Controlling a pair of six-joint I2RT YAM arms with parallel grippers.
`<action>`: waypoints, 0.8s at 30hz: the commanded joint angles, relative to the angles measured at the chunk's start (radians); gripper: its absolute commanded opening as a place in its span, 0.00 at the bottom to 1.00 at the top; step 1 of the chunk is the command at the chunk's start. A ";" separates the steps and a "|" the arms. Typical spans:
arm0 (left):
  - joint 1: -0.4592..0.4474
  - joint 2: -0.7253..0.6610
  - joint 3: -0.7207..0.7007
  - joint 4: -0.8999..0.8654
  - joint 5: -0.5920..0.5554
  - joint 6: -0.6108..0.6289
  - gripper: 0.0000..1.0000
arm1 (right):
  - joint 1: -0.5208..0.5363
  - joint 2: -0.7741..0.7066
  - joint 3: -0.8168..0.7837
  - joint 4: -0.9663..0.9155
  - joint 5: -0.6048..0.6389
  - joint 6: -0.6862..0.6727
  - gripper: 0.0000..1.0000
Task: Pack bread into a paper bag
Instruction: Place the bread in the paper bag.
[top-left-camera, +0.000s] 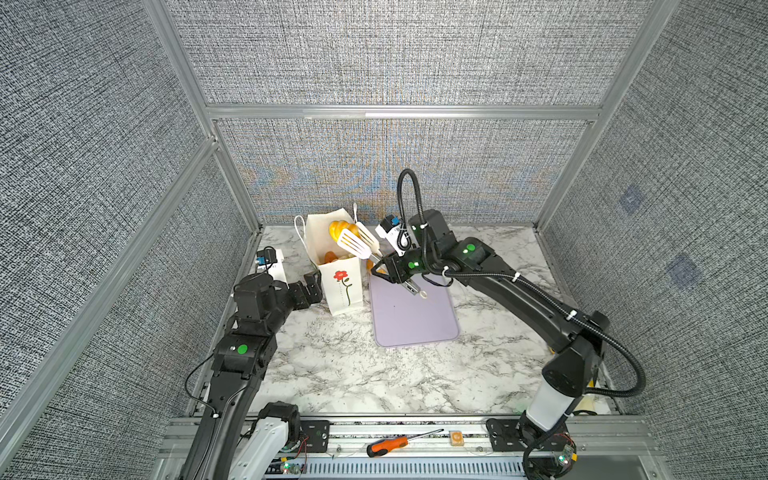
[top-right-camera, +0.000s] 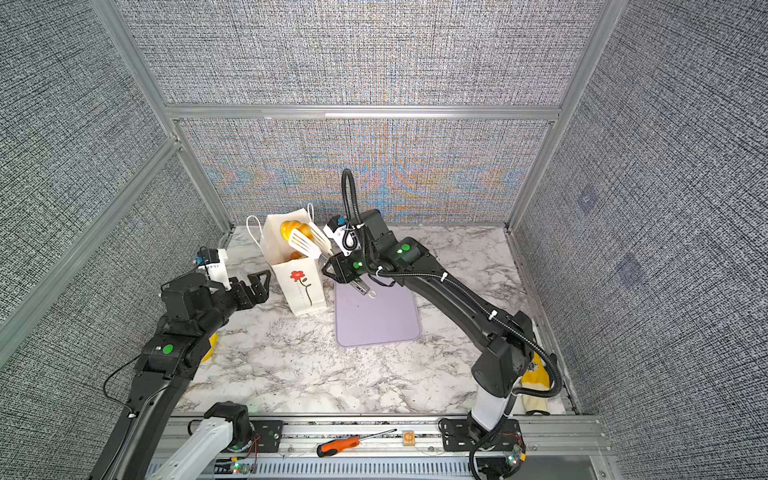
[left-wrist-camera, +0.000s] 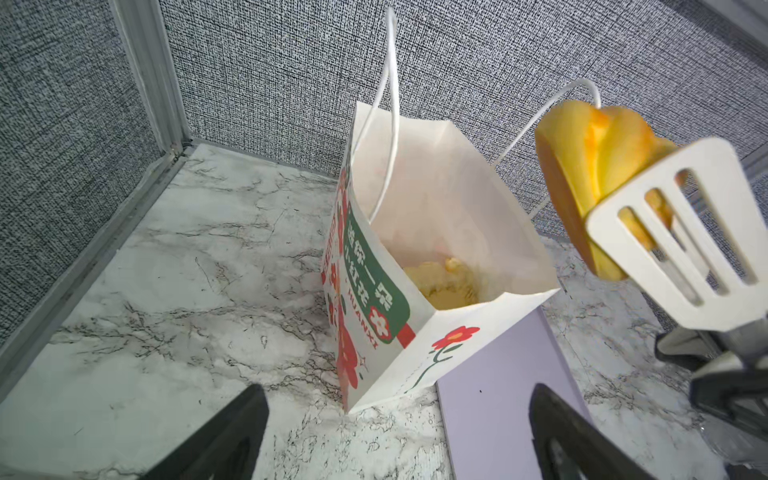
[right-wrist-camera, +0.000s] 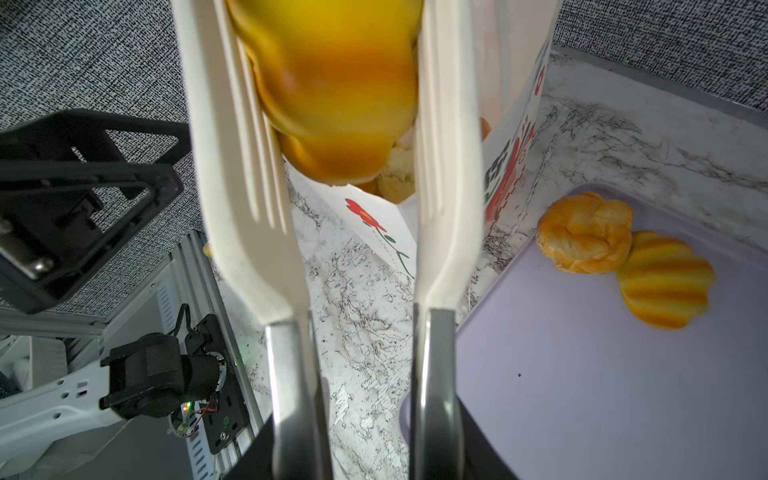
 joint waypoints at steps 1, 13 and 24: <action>0.009 -0.001 -0.004 0.034 0.047 -0.005 0.99 | 0.001 0.029 0.043 0.016 0.006 0.017 0.43; 0.013 0.002 -0.016 0.017 0.039 -0.006 0.99 | 0.005 0.125 0.150 -0.063 0.064 0.008 0.44; 0.013 0.001 -0.023 0.023 0.048 -0.003 0.99 | 0.014 0.176 0.225 -0.130 0.101 -0.007 0.49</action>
